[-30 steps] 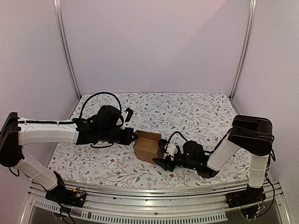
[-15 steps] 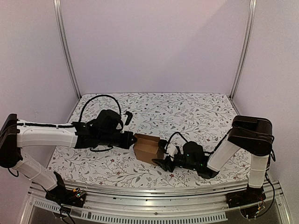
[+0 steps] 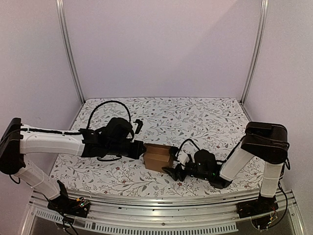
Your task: Fold the paper box
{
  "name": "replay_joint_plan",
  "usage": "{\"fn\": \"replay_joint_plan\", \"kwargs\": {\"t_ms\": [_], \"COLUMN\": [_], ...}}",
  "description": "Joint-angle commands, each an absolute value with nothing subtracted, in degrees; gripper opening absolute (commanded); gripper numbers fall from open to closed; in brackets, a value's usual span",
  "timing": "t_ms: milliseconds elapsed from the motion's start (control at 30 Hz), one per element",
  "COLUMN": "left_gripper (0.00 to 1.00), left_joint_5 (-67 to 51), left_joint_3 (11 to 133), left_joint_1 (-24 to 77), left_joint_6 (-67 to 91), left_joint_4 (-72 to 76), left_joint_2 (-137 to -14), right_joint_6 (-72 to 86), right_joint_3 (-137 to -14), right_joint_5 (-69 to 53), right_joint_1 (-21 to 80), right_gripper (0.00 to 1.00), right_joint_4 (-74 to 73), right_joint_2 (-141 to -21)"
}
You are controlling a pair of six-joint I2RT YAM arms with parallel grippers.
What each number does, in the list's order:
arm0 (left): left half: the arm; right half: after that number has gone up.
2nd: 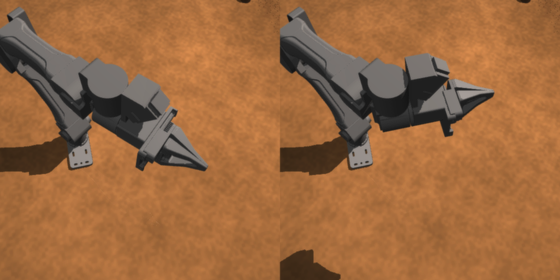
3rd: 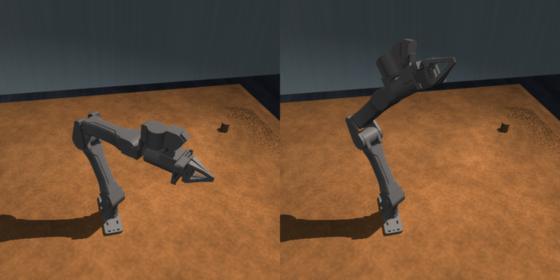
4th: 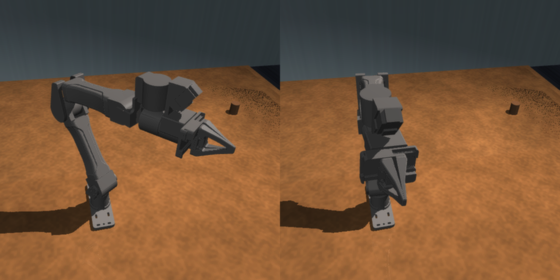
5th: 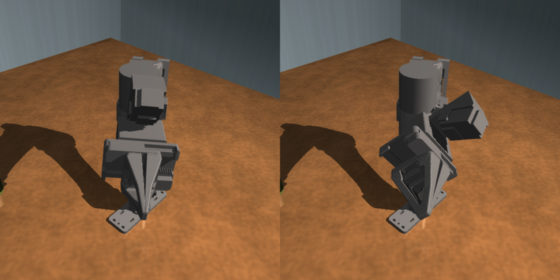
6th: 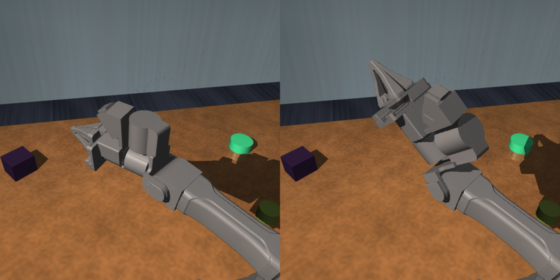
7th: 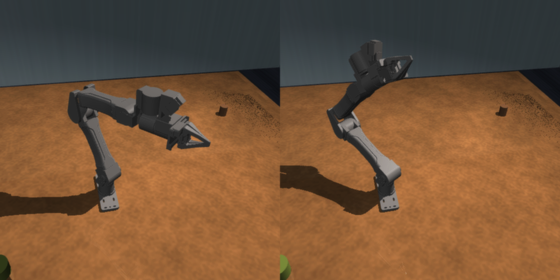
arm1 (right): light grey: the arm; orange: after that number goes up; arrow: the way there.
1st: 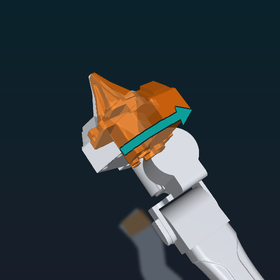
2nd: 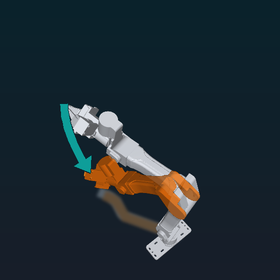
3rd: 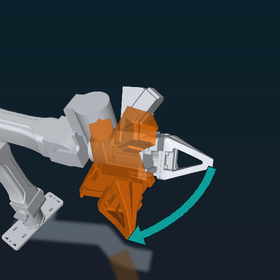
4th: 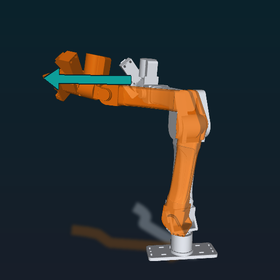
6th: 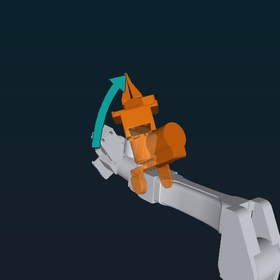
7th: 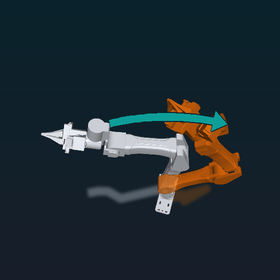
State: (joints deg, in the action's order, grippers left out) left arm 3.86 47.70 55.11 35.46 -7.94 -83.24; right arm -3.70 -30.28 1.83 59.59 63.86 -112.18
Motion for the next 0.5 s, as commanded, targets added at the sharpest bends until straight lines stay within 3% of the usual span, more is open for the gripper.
{"fn": "replay_joint_plan", "kwargs": {"t_ms": [0, 167, 200, 233, 467], "left_gripper": [0.0, 0.0, 0.0, 0.0, 0.0], "left_joint_5": [-0.76, -0.18, -0.19, -0.18, 2.71], "left_joint_3": [47.07, 49.03, 49.37, 49.84, 52.98], "left_joint_1": [58.18, 58.29, 58.3, 58.27, 58.41], "left_joint_6": [36.84, 37.26, 37.41, 37.44, 37.84], "left_joint_4": [-23.39, -24.91, -25.14, -25.52, -27.56], "left_joint_2": [-86.52, -87.25, -87.61, -87.75, -89.39], "right_joint_6": [-1.28, -1.02, -0.97, -0.84, -0.26], "right_joint_3": [-28.84, -27.64, -27.42, -27.05, -23.54], "right_joint_5": [8.4, 6.49, 5.88, 5.27, 3.09], "right_joint_1": [58.17, 58.15, 58.15, 58.17, 58.12], "right_gripper": [0.76, 0.84, 0.95, 0.98, 0.99], "right_joint_4": [62.36, 60.78, 60.55, 60.41, 51.63], "right_joint_2": [-108.59, -105.35, -104.77, -104.35, -94.61]}}
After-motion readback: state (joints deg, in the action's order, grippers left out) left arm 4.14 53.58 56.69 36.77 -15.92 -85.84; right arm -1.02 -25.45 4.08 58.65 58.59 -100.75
